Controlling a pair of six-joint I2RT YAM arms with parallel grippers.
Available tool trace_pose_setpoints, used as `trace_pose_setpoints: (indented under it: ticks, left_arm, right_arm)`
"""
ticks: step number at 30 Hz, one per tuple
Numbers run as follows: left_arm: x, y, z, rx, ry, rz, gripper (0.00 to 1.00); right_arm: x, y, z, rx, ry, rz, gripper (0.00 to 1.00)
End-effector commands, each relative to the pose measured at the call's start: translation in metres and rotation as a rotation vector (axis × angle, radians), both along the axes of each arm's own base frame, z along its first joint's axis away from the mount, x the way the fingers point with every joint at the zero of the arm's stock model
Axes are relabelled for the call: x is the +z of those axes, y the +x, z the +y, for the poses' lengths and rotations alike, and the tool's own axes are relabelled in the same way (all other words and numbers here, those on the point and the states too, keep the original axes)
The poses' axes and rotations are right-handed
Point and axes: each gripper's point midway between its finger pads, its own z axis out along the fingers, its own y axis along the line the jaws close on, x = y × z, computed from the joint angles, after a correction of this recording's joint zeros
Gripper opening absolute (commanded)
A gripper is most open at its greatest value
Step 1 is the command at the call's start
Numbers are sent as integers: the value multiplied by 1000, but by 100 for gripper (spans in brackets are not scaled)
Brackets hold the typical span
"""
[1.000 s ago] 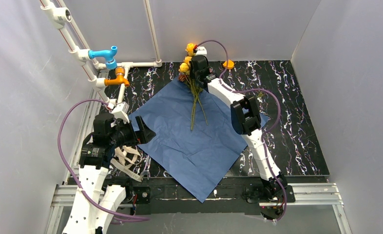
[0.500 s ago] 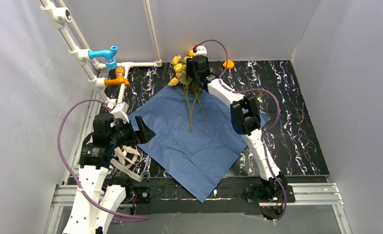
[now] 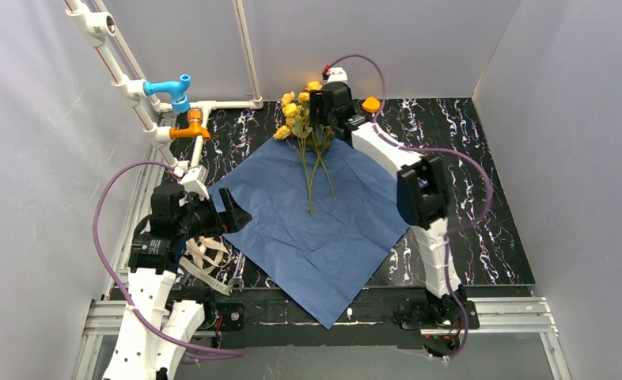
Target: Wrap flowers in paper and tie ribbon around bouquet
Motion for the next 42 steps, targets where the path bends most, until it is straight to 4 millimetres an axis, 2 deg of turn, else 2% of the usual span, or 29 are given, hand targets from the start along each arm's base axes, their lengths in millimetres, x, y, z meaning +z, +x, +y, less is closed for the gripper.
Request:
trace_pose_setpoints:
  ticks: [1, 5, 11, 15, 17, 20, 23, 26, 29, 35, 42]
  left_arm:
    - [-3, 0, -2, -21, -7, 10, 91]
    - [-11, 2, -10, -53, -31, 62, 89]
    - [-22, 1, -26, -71, -82, 177, 81]
    - [-48, -12, -45, -77, -14, 279, 79]
    - [-60, -22, -55, -86, 26, 324, 79]
    - [-74, -37, -64, -66, 60, 390, 77]
    - [-90, -57, -62, -31, 83, 456, 76]
    - [-110, -77, -58, 16, 89, 529, 75]
    - [-124, -86, -58, 38, 85, 548, 74]
    - [-142, -83, -59, 100, 54, 540, 69]
    - [-155, -66, -60, 170, 16, 477, 60]
  right_arm:
    - [87, -58, -35, -34, 74, -25, 80]
    - [66, -139, -61, -5, 132, 131, 86]
    - [12, -279, -100, -41, 361, 410, 86]
    - [-24, -350, -126, -113, 481, 572, 85]
    - [-37, -374, -139, -161, 499, 621, 84]
    - [-51, -394, -156, -216, 512, 638, 84]
    - [-67, -408, -166, -255, 501, 676, 85]
    - [-84, -417, -170, -276, 488, 712, 84]
    - [-94, -418, -167, -266, 505, 718, 82]
    - [-115, -422, -169, -284, 503, 739, 73]
    - [-125, -414, -169, -288, 537, 687, 63]
